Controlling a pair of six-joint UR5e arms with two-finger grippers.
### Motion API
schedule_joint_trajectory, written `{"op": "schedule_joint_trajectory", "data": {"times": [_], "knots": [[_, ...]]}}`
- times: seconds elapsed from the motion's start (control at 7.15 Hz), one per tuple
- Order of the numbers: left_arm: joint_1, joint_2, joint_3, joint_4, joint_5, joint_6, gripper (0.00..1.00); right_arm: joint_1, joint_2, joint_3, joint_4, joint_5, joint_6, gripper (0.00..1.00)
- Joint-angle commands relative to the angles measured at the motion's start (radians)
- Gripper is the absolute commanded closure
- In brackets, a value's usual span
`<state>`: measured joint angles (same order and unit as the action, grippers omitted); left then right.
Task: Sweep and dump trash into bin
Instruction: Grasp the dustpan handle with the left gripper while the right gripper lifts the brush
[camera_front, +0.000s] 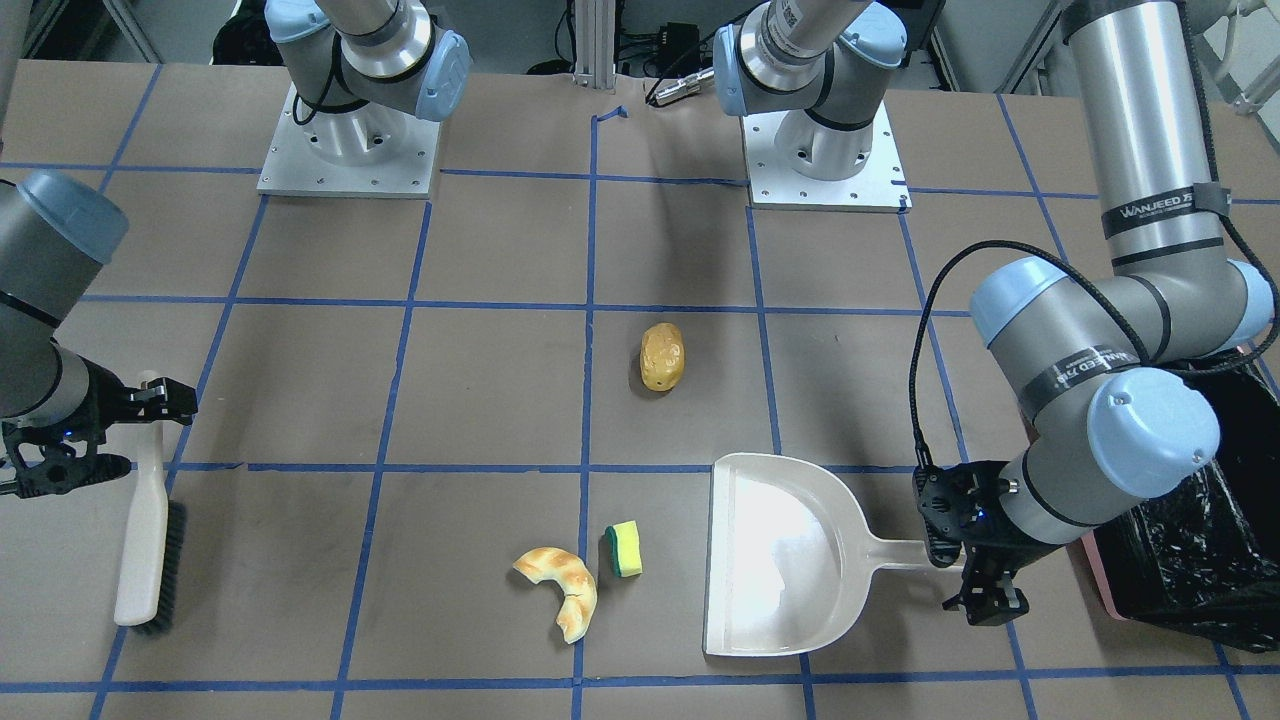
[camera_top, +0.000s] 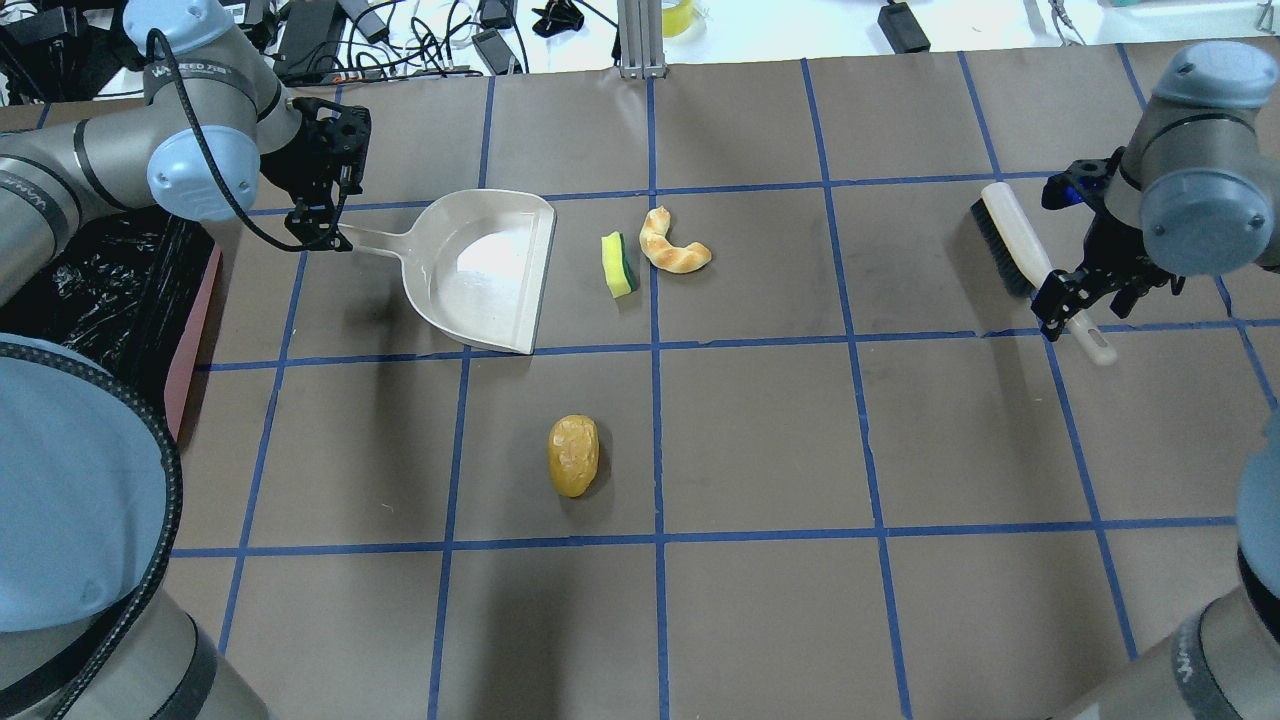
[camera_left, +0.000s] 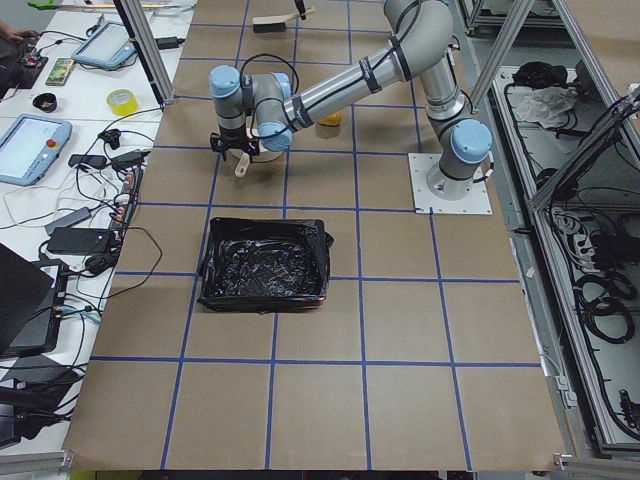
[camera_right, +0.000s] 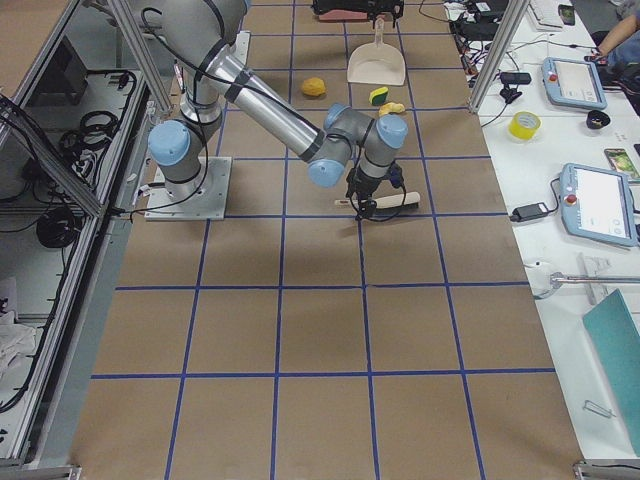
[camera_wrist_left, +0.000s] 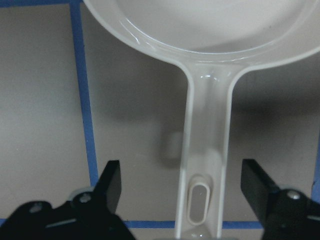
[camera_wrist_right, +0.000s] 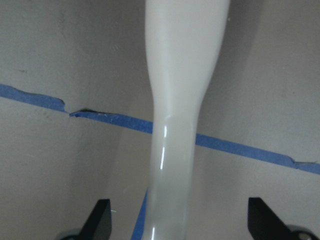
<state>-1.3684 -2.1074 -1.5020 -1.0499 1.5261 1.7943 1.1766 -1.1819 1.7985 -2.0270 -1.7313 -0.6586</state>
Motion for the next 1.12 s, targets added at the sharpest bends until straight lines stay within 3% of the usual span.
{"op": "schedule_joint_trajectory", "data": {"times": [0.0,0.14,0.28,0.42,0.56,0.7,0.84,0.98], "knots": [[0.002,-0.011,-0.012,-0.004,0.003,-0.001,0.18,-0.002,-0.007,0.010,-0.018,0.004,-0.004,0.42],[0.002,-0.011,-0.012,-0.004,0.005,-0.001,0.25,-0.002,-0.012,0.009,-0.016,0.006,-0.001,0.55],[0.002,-0.011,-0.012,-0.004,0.005,-0.001,0.30,-0.002,-0.013,0.005,-0.012,0.007,0.005,0.57],[0.002,-0.010,-0.012,-0.004,0.003,0.002,0.59,-0.002,-0.021,0.005,-0.012,0.009,0.002,0.61],[0.003,-0.006,-0.014,-0.004,0.003,-0.004,0.81,-0.002,-0.021,0.005,-0.012,0.021,0.005,0.67],[0.008,-0.006,-0.023,-0.002,0.002,-0.012,0.89,-0.002,-0.025,0.005,-0.010,0.044,0.007,0.82],[0.008,-0.005,-0.033,0.004,0.002,-0.012,0.89,-0.002,-0.028,0.004,-0.012,0.044,0.008,0.92],[0.008,-0.002,-0.032,0.004,0.002,-0.013,0.89,0.000,-0.039,0.002,-0.013,0.044,0.020,0.96]]}}
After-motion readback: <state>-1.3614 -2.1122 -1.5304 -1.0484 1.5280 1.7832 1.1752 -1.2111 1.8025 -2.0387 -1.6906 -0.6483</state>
